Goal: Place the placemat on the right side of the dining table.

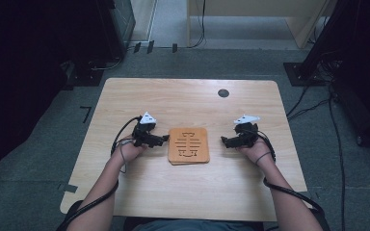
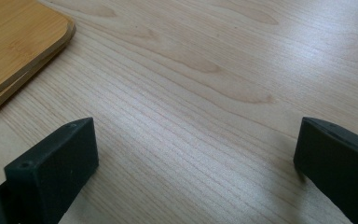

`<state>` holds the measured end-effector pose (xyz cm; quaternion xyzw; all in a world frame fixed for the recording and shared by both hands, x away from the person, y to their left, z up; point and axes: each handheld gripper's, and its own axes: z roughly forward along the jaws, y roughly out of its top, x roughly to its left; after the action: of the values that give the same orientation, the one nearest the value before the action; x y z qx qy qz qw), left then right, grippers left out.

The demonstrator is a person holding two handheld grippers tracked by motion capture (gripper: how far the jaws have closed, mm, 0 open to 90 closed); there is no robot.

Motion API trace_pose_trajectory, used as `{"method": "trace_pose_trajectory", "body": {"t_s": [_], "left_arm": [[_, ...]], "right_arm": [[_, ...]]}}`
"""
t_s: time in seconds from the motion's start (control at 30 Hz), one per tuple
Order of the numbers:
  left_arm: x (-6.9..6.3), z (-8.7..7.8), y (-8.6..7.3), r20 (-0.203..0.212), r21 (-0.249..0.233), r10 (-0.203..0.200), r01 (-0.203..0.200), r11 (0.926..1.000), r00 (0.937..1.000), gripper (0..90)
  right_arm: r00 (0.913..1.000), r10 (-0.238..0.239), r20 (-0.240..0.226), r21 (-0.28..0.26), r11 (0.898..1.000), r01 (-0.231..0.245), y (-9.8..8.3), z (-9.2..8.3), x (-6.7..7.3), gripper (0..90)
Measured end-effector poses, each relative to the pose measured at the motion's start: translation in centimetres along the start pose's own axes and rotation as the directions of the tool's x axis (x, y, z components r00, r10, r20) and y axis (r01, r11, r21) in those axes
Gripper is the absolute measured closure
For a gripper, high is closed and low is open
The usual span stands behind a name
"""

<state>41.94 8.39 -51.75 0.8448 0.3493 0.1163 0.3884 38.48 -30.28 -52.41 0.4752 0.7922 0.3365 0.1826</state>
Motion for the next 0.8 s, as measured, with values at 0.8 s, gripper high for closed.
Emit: {"method": "trace_pose_trajectory", "body": {"t_s": [0.8], "left_arm": [[-0.5, -0.6, 0.7, -0.012, 0.098, 0.017, -0.015, 0.995, 0.9998, 13.2]], "right_arm": [[0.9953, 0.088, -0.04, 0.127, 0.988, -0.083, 2.2, -1.0, -0.1, 20.5]]}}
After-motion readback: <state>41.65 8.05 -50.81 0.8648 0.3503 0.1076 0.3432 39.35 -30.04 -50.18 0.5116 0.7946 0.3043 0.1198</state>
